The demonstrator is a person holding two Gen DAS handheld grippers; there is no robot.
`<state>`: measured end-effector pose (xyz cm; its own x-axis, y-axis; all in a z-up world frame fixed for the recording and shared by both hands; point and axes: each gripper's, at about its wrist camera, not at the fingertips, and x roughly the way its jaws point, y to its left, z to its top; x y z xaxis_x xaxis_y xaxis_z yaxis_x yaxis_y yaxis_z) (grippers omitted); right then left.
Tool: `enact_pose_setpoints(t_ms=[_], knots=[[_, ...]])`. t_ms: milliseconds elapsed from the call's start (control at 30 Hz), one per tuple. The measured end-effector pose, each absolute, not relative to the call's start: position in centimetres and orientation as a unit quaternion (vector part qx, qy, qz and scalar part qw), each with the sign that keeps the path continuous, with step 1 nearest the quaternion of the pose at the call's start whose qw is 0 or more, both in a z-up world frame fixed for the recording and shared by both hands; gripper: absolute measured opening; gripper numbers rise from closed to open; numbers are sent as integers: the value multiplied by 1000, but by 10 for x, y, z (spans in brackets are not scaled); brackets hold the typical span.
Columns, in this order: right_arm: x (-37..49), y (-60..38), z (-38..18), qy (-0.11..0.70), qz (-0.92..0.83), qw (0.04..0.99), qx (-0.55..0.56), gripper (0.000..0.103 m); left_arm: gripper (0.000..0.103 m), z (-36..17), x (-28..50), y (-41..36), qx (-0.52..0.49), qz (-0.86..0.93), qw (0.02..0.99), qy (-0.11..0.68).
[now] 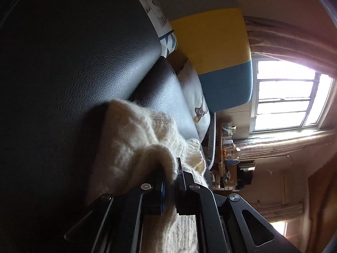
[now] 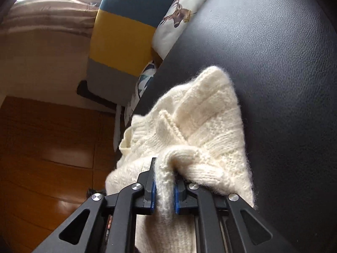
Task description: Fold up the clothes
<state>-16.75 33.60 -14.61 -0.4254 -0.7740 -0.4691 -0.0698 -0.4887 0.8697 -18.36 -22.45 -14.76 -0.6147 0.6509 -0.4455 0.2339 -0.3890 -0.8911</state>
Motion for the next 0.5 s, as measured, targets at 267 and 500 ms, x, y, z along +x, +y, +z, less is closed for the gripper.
enact_pose_setpoints(t_ms=[267,500], knots=[[-132,332,-133,-460,-681,278,497,28,7,-143,-123,-227,-435,726,159,-508],[-115,318,-121,-470,-637,323,518,57,15,-118,-100,-229,-424,706,190,-535]])
